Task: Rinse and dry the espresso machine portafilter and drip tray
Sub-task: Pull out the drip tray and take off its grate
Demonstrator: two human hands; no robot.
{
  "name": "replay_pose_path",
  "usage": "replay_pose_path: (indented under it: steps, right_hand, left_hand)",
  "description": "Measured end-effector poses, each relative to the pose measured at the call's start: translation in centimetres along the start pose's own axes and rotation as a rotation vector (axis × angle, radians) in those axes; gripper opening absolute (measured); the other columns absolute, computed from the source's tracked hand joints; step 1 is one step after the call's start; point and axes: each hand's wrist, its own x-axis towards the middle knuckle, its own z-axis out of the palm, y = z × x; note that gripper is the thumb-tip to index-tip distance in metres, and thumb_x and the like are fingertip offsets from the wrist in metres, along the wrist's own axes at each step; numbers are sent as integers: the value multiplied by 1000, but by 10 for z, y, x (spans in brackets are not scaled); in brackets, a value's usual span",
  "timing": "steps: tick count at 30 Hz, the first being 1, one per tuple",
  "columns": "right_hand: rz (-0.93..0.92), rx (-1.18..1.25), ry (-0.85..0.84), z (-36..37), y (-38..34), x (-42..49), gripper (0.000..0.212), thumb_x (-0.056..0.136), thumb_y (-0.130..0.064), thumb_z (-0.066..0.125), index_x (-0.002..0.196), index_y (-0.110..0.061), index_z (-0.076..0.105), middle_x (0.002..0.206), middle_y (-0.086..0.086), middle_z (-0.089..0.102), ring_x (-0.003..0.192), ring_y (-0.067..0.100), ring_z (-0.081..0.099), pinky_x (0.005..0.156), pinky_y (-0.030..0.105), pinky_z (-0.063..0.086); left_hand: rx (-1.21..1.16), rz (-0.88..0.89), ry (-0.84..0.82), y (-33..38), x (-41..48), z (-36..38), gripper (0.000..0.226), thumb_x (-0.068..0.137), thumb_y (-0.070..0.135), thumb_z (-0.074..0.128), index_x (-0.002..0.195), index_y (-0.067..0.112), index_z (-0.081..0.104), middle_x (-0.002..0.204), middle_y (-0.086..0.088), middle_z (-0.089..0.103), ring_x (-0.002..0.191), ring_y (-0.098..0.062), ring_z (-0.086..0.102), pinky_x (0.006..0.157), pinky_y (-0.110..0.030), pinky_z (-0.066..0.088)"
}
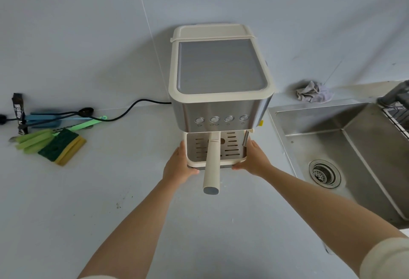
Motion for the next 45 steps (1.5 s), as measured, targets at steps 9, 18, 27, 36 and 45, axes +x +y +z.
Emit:
replay_pose_path:
  steps: [9, 18, 27, 36, 45]
  right_hand:
    - [-64, 20, -23, 0, 6, -54, 101, 62, -21, 82, 140, -16, 18, 126, 3, 45, 116, 20, 44, 97, 36, 44]
    - [-51, 24, -38, 11, 25, -113, 98, 62, -19, 82, 138, -19, 21, 122, 0, 47, 110, 15, 46, 92, 33, 48]
    - [-24, 55, -31, 8, 53, -161, 100, 62, -16, 82, 140, -15, 20, 122, 0, 48, 112, 16, 48, 93, 33, 49]
    - [-3, 53, -53, -16, 98, -192, 98, 61, -18, 82, 138, -15, 22, 120, -3, 49, 111, 15, 49, 92, 34, 51]
    - [-11, -14, -62, -21, 126, -202, 108, 63, -24, 82, 144, -12, 11, 134, 1, 40, 117, 13, 42, 99, 34, 45]
  left_hand:
    - [31, -6, -7, -3, -51, 12, 95, 67, 30, 79, 140, 15, 20, 129, -2, 50, 110, -23, 55, 80, -33, 48]
    - [8, -7, -24, -7, -111, 30, 94, 68, 28, 76, 142, 16, 20, 130, 1, 48, 112, -20, 53, 79, -32, 48]
    - [29, 22, -8, 9, -154, 54, 91, 68, 31, 75, 141, 15, 21, 126, 2, 48, 112, -15, 52, 75, -27, 50]
    - [8, 49, -37, 43, -184, 93, 95, 70, 34, 75, 143, 17, 17, 131, 3, 44, 116, -12, 49, 83, -24, 52]
    - [55, 58, -45, 60, -199, 114, 94, 74, 35, 71, 145, 17, 12, 133, 2, 42, 117, -12, 49, 83, -25, 51]
